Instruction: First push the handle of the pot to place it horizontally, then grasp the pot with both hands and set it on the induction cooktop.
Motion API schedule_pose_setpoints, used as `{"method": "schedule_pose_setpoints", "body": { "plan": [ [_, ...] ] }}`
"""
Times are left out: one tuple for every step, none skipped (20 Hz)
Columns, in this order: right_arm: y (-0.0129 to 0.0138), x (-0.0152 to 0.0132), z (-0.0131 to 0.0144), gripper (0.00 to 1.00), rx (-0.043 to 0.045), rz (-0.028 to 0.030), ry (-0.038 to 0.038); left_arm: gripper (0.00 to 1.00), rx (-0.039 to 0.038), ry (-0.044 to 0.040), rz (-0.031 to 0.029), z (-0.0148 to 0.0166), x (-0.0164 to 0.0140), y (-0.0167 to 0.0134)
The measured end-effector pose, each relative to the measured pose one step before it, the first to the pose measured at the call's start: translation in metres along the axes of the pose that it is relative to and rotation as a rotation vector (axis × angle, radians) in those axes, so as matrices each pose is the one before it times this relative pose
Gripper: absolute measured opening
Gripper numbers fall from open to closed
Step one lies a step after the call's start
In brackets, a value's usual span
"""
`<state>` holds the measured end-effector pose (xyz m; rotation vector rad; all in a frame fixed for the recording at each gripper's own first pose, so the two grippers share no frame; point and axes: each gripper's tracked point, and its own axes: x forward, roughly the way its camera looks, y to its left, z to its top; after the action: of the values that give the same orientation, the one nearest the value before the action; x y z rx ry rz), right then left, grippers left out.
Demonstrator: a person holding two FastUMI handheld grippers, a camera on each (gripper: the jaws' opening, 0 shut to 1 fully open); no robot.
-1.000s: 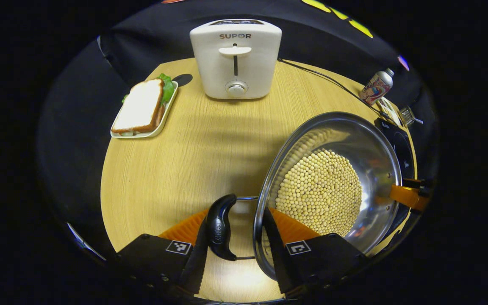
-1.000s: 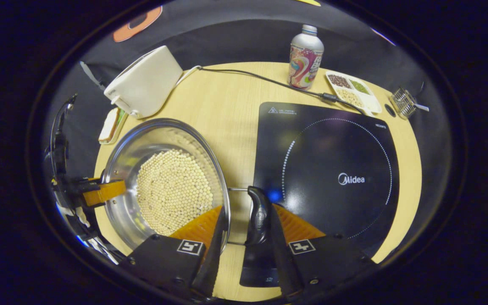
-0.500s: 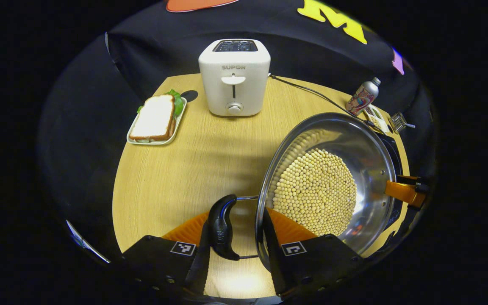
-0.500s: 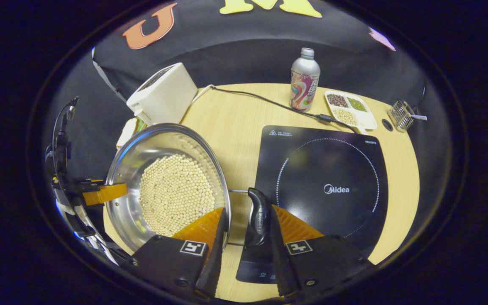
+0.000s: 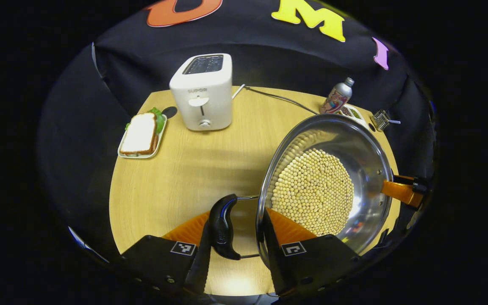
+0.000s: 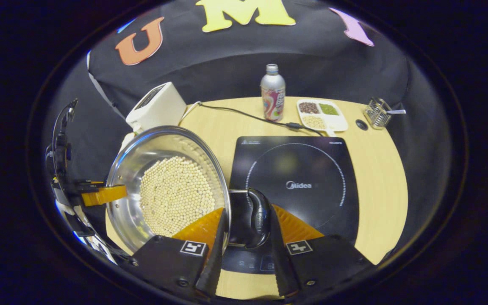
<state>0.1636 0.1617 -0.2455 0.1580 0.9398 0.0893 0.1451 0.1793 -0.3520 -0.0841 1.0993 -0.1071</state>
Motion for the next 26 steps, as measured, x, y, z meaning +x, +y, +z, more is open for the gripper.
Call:
{"method": "schedule_pose_setpoints", "body": {
  "plan": [
    [-0.00874,-0.00642,-0.00129,0.52,0.01395,-0.00988,-0.00733,0.58,0.01005,0.00081,-0.00946,0.00228,0.00028,-0.00019],
    [-0.00975,-0.00553,-0.00182,0.53,0.01281,-0.00911,-0.00286,0.58,0.01130,0.00084,-0.00931,0.00031,0.00247,-0.00141],
    [-0.01031,-0.00433,-0.00152,0.52,0.01342,-0.00977,-0.00452,0.58,0.01492,-0.00141,-0.00949,-0.00033,0.00354,-0.00215],
    [-0.01090,-0.00456,-0.00168,0.53,0.01033,-0.01064,-0.00301,0.58,0.01244,0.00101,-0.00894,0.00002,0.00234,-0.00160],
    [-0.01074,-0.00365,-0.00219,0.55,0.01050,-0.01109,-0.00232,0.58,0.00927,0.00109,-0.00826,-0.00023,0.00114,-0.00127],
    [-0.01151,-0.00342,-0.00218,0.52,0.01103,-0.00978,0.00000,0.58,0.01339,0.00321,-0.00895,-0.00010,0.00284,-0.00147],
    [-0.01146,-0.00288,-0.00122,0.52,0.01267,-0.00912,-0.00072,0.58,0.01225,0.00263,-0.00855,0.00020,0.00136,-0.00059],
    [-0.01101,-0.00178,-0.00196,0.53,0.01064,-0.00748,0.00200,0.58,0.01016,0.00223,-0.00610,0.00198,0.00071,-0.00118],
    [-0.01098,-0.00178,-0.00171,0.52,0.00923,-0.00606,0.00091,0.58,0.01025,0.00213,-0.00562,0.00030,0.00348,-0.00111],
    [-0.01026,-0.00058,-0.00081,0.52,0.00914,-0.00493,0.00039,0.58,0.00699,0.00317,-0.00429,0.00159,0.00330,0.00025],
    [-0.00981,-0.00070,-0.00114,0.52,0.00921,-0.00524,0.00219,0.58,0.00537,0.00422,-0.00362,0.00081,0.00053,-0.00051],
    [-0.00968,-0.00005,-0.00106,0.52,0.00557,-0.00470,0.00457,0.58,0.00636,0.00213,-0.00233,0.00309,0.00081,0.00003],
    [-0.00967,0.00107,0.00014,0.52,0.00569,-0.00443,0.00364,0.58,0.00696,0.00484,-0.00184,0.00112,-0.00089,-0.00016],
    [-0.00911,0.00082,0.00190,0.53,0.00266,-0.00410,0.00435,0.58,0.00246,0.00528,-0.00171,0.00135,-0.00012,0.00036],
    [-0.00925,0.00043,0.00162,0.52,0.00306,-0.00328,0.00274,0.58,-0.00006,0.00359,-0.00340,0.00046,0.00067,-0.00072],
    [-0.00962,-0.00017,0.00327,0.52,-0.00080,-0.00251,0.00028,0.58,-0.00199,0.00322,-0.00294,-0.00070,0.00114,0.00000],
    [-0.00857,0.00052,0.00377,0.52,-0.00437,-0.00024,-0.00040,0.58,-0.00209,0.00014,0.00002,-0.00146,0.00005,-0.00033],
    [-0.00830,0.00195,0.00415,0.52,-0.00687,0.00073,0.00311,0.58,-0.00154,0.00001,0.00173,-0.00001,-0.00030,0.00080],
    [-0.00728,0.00041,0.00311,0.52,-0.00322,0.00228,0.00467,0.58,-0.00327,0.00238,0.00299,-0.00052,-0.00084,-0.00029],
    [-0.00603,0.00187,0.00394,0.52,-0.00403,0.00334,0.00440,0.58,-0.00609,0.00212,0.00308,0.00082,-0.00093,0.00052],
    [-0.00587,0.00190,0.00407,0.52,-0.00472,0.00474,0.00421,0.58,-0.00580,0.00077,0.00377,-0.00054,-0.00092,0.00033],
    [-0.00539,0.00256,0.00425,0.52,-0.00816,0.00402,0.00543,0.58,-0.00693,0.00217,0.00306,-0.00086,-0.00054,0.00051],
    [-0.00411,0.00306,0.00472,0.52,-0.00714,0.00309,0.00471,0.58,-0.00658,0.00395,0.00326,-0.00189,-0.00082,0.00045],
    [-0.00359,0.00515,0.00369,0.52,-0.01043,0.00340,0.00679,0.58,-0.00856,0.00252,0.00384,0.00054,-0.00149,0.00258],
    [-0.00391,0.00357,0.00361,0.53,-0.00922,0.00378,0.00573,0.58,-0.00975,0.00293,0.00419,-0.00095,-0.00119,0.00144],
    [-0.00293,0.00399,0.00325,0.53,-0.01248,0.00529,0.00590,0.58,-0.01060,0.00347,0.00425,-0.00079,-0.00177,0.00198]
  ]
}}
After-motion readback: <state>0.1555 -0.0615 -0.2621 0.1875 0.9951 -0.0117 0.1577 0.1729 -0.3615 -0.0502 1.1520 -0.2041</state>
